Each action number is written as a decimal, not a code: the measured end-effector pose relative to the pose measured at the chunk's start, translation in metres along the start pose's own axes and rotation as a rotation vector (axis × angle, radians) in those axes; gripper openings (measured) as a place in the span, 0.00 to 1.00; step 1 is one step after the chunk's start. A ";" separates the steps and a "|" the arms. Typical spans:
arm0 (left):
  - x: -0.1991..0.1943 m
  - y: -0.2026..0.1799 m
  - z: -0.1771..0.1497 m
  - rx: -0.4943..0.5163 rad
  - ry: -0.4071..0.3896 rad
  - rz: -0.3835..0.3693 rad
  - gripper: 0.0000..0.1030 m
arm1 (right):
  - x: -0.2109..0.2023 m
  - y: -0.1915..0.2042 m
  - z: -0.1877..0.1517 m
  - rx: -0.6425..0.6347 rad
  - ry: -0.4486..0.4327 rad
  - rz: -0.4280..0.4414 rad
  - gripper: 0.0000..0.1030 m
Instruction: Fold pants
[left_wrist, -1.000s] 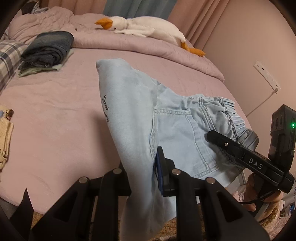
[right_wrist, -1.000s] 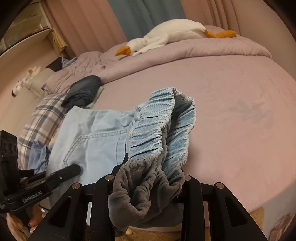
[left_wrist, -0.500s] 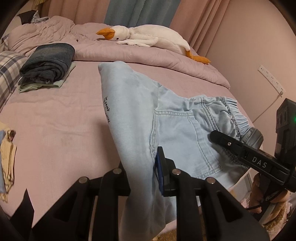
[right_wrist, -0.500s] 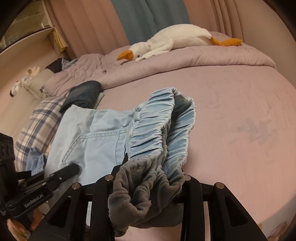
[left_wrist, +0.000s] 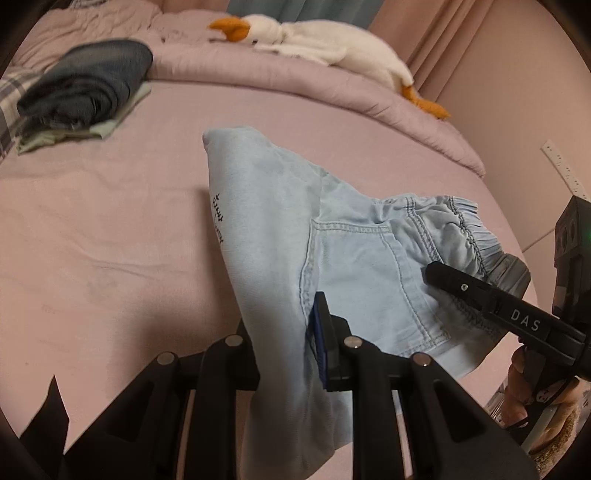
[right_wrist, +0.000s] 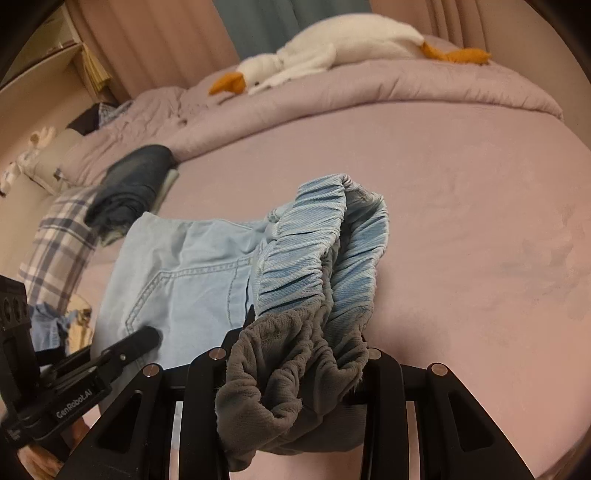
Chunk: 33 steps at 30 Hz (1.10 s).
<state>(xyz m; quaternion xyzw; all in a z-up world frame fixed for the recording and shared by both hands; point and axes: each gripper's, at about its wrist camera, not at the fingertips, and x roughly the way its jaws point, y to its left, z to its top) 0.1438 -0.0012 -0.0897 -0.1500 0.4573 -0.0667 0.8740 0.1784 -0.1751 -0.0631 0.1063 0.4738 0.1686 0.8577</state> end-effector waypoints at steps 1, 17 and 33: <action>0.006 0.002 -0.001 -0.004 0.015 0.003 0.19 | 0.005 -0.001 0.000 0.001 0.013 -0.003 0.35; 0.028 0.020 -0.016 -0.023 0.060 0.086 0.56 | 0.027 -0.031 -0.011 0.090 0.114 -0.044 0.53; -0.083 0.017 -0.040 -0.041 -0.103 0.061 0.99 | -0.072 -0.032 -0.038 0.049 -0.058 -0.177 0.67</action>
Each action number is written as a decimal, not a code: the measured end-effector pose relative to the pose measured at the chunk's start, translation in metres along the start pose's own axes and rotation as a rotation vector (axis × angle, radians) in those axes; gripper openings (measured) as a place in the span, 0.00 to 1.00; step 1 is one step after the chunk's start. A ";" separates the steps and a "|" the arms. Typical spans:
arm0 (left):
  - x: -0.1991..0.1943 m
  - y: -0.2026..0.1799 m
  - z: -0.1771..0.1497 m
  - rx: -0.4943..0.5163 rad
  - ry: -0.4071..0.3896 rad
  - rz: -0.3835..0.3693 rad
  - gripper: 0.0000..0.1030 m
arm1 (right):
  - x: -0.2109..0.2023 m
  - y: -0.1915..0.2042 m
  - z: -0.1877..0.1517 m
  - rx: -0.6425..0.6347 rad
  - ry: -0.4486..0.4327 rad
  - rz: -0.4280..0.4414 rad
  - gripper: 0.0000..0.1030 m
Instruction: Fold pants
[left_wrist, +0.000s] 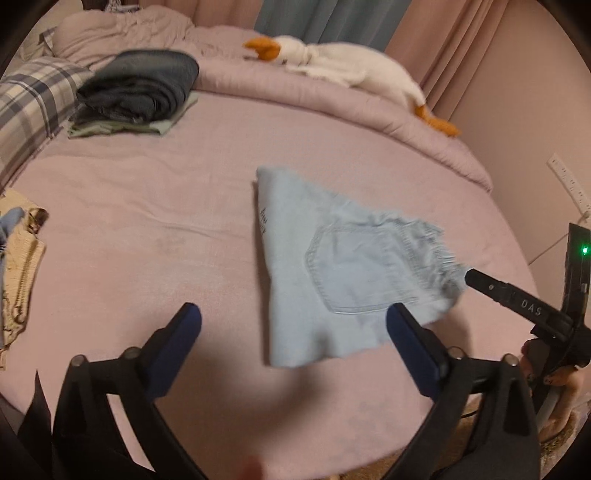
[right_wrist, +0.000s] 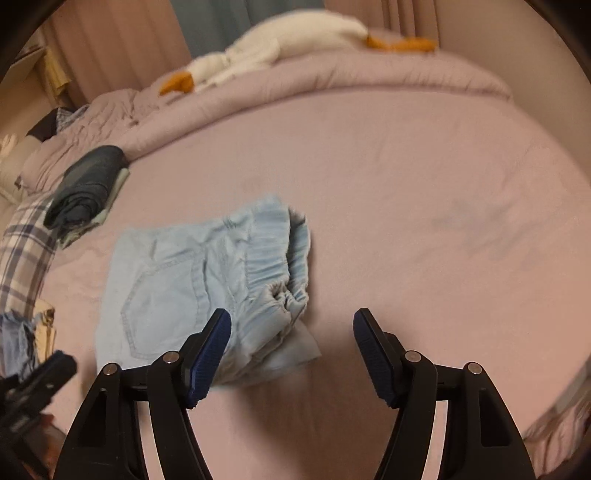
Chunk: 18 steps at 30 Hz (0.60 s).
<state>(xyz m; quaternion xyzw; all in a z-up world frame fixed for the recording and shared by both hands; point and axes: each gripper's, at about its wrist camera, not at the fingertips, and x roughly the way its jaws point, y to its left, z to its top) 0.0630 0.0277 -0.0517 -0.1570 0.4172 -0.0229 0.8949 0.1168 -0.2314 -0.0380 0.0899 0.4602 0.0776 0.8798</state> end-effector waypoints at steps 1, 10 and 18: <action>-0.005 -0.002 0.000 0.002 -0.011 0.003 0.99 | -0.008 0.001 -0.001 -0.005 -0.011 0.009 0.68; -0.057 -0.027 -0.007 0.067 -0.120 0.044 1.00 | -0.061 0.018 -0.008 -0.055 -0.115 0.129 0.78; -0.076 -0.043 -0.014 0.092 -0.142 0.017 1.00 | -0.082 0.032 -0.016 -0.077 -0.160 0.135 0.79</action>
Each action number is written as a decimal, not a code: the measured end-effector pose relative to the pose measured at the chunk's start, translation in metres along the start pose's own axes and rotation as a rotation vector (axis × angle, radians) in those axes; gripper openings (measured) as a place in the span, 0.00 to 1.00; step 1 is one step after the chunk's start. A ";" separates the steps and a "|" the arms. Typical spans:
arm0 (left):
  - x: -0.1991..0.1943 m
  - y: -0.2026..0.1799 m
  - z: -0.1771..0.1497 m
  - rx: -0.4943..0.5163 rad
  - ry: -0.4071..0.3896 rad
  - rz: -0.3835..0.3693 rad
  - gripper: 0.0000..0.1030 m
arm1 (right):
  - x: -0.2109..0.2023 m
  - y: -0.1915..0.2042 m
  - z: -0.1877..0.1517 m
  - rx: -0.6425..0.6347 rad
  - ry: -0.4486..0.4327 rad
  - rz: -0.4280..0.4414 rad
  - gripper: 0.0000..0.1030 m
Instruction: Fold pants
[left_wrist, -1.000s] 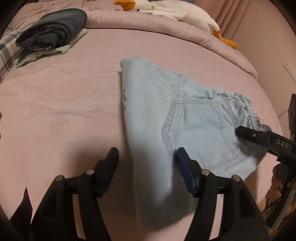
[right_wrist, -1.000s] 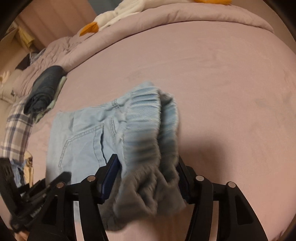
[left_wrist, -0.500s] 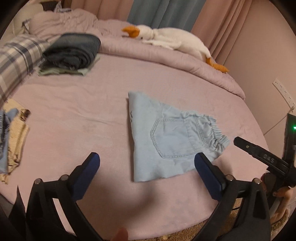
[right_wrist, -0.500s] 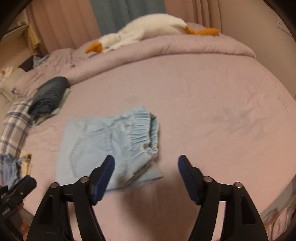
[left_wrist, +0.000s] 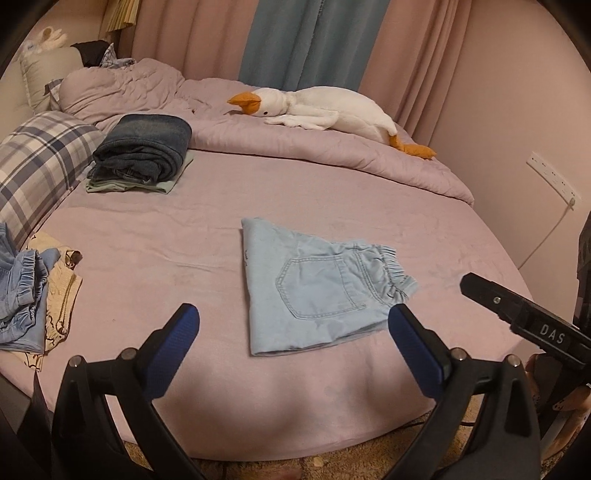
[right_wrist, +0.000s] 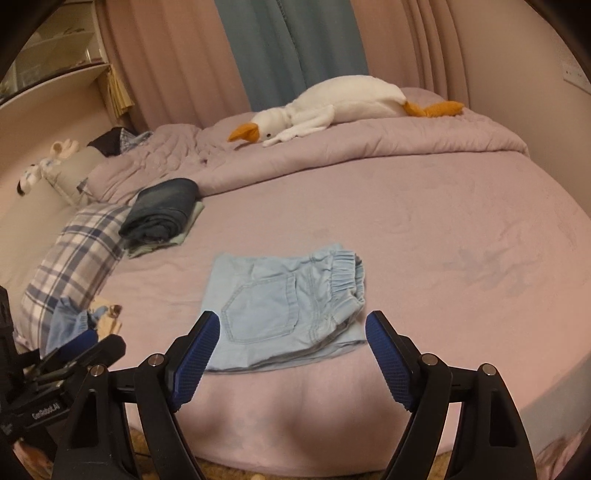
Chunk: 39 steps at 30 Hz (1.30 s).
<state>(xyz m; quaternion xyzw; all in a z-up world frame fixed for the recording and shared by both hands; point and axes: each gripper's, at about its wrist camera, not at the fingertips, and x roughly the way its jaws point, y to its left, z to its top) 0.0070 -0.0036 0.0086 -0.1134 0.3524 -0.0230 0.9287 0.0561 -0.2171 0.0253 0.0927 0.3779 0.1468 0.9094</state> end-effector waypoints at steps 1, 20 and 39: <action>-0.001 -0.003 -0.001 0.005 0.001 0.000 1.00 | 0.000 0.001 -0.001 -0.003 -0.002 -0.005 0.79; 0.002 -0.014 -0.006 0.024 0.043 0.018 1.00 | -0.006 0.012 -0.009 -0.017 -0.008 -0.044 0.79; 0.007 -0.016 -0.010 0.025 0.068 0.041 0.99 | -0.009 0.011 -0.011 -0.015 -0.004 -0.057 0.79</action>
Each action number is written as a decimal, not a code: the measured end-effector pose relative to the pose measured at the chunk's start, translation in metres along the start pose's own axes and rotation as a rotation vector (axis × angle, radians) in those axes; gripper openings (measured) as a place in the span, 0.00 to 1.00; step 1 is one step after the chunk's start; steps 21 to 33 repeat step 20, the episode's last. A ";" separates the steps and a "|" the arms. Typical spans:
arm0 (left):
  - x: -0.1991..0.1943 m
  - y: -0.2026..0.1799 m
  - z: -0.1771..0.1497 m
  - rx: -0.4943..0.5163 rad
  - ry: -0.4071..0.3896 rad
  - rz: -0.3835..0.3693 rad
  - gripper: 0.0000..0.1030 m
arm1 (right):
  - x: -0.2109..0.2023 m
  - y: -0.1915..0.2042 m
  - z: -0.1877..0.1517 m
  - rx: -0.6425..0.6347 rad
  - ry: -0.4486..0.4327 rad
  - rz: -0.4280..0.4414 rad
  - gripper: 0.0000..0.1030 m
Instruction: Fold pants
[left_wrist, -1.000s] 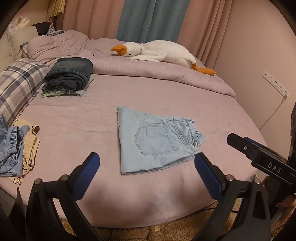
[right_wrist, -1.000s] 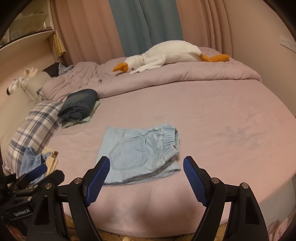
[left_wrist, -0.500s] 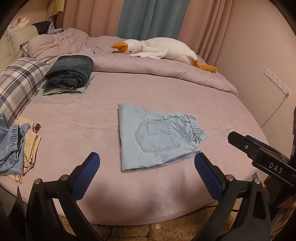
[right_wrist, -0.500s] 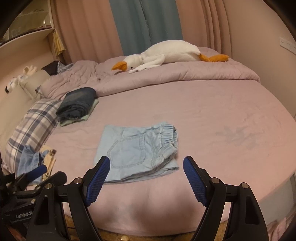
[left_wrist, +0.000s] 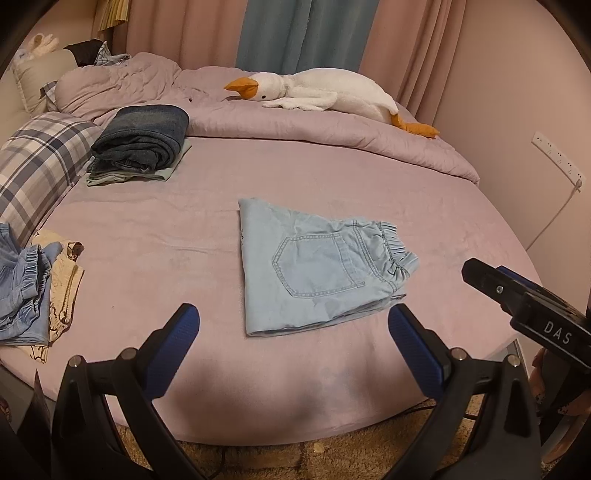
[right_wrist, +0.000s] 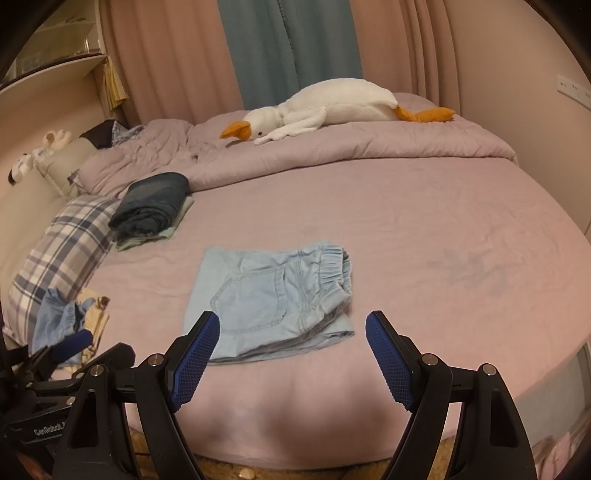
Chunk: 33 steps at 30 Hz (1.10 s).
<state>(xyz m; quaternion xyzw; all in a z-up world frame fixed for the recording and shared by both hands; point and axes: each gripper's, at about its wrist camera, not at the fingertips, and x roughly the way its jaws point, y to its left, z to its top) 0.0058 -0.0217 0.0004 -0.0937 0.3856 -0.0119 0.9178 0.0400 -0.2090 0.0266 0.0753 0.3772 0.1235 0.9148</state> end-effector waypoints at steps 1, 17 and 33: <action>0.001 0.000 0.000 -0.001 0.001 0.001 0.99 | 0.000 0.000 0.000 0.001 0.000 0.000 0.79; 0.001 0.001 0.000 0.001 -0.001 0.001 0.99 | 0.001 -0.006 -0.001 0.000 0.007 -0.003 0.79; 0.001 0.001 0.000 -0.002 -0.003 -0.001 0.99 | 0.001 -0.006 -0.001 -0.001 0.006 -0.005 0.79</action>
